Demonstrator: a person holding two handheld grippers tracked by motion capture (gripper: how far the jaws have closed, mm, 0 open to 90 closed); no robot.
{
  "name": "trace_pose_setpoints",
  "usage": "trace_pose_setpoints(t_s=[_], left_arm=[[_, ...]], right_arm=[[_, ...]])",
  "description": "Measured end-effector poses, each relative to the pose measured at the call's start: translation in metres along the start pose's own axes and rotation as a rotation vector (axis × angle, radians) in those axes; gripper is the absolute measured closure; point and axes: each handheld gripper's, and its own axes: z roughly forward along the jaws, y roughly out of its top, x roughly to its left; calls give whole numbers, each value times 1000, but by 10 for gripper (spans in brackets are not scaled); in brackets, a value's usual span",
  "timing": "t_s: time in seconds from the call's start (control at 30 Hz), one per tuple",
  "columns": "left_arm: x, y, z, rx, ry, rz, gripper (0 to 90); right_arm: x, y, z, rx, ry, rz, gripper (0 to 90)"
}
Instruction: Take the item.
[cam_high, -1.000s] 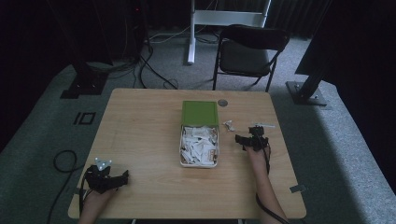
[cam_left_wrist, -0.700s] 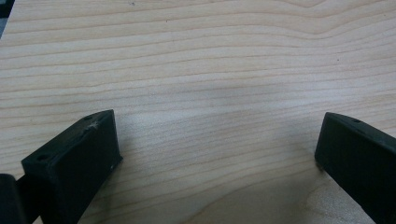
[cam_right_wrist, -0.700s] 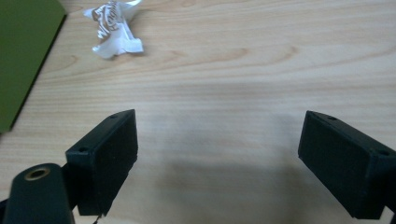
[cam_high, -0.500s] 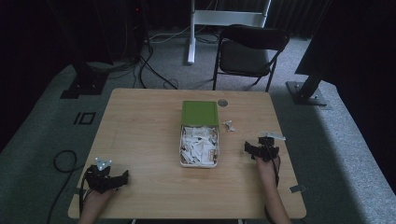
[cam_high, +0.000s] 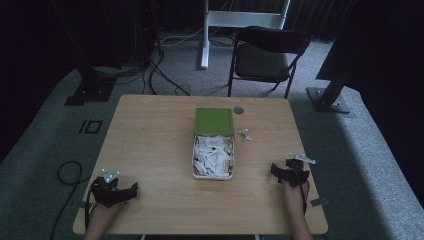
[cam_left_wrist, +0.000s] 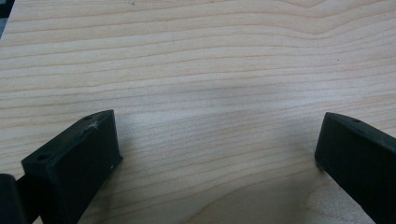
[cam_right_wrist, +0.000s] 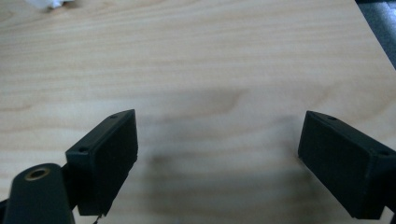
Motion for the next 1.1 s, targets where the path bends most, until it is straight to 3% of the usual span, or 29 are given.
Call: trace_pose_setpoints(t_s=[0.37, 0.67, 1.1], left_arm=[[0, 0, 0, 2, 0, 2, 6], [0, 0, 0, 2, 0, 2, 6], [0, 0, 0, 2, 0, 2, 6]], right_arm=[[-16, -23, -21, -9, -13, -1, 118], [-25, -40, -34, -28, -54, -3, 118], [-23, -58, -52, -71, -77, -61, 118]])
